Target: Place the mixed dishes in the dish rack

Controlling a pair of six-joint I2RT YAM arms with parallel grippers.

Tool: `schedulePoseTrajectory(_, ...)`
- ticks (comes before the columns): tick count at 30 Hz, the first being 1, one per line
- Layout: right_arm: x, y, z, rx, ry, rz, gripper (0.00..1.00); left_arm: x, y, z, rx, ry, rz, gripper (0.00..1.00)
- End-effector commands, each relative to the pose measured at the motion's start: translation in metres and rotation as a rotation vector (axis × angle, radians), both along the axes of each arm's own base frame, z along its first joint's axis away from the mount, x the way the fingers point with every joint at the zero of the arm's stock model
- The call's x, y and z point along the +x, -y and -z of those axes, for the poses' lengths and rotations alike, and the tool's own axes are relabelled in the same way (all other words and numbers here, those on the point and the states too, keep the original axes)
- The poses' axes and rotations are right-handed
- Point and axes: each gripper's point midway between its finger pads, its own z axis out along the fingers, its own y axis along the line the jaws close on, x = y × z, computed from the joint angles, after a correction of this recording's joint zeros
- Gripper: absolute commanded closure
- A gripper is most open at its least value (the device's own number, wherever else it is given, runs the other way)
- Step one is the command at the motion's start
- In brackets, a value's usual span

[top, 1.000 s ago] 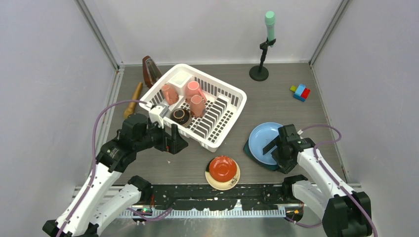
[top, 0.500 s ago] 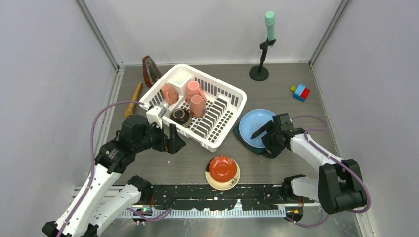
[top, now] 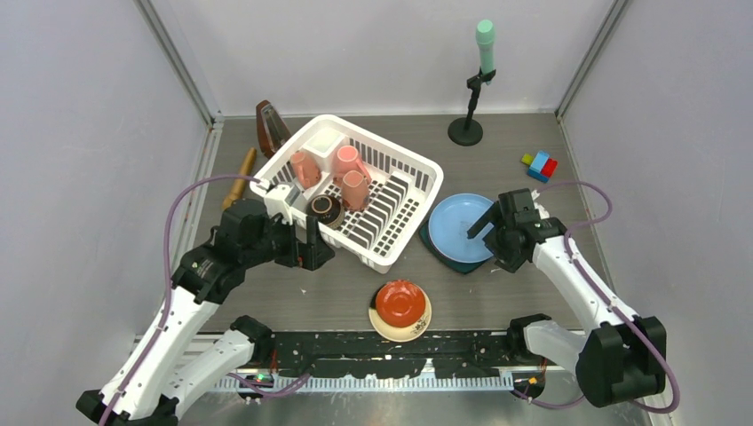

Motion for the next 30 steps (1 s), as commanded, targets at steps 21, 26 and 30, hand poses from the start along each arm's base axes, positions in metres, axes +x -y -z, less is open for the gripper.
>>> schedulePoseTrajectory(21, 0.013, 0.047, -0.020, -0.196, 0.047, 0.042, 0.45, 0.005, 0.000, -0.021, -0.010, 0.046, -0.012, 0.02)
schedulePoseTrajectory(26, 0.028, 0.044, -0.008, -0.190, 0.060, 0.048, 0.46, 0.005, 0.000, -0.020, -0.009, 0.037, -0.011, 0.02)
schedulePoseTrajectory(30, 0.032, 0.044, 0.002, -0.189, 0.039, 0.057, 0.49, 0.003, -0.002, -0.019, 0.000, 0.036, -0.010, 0.02)
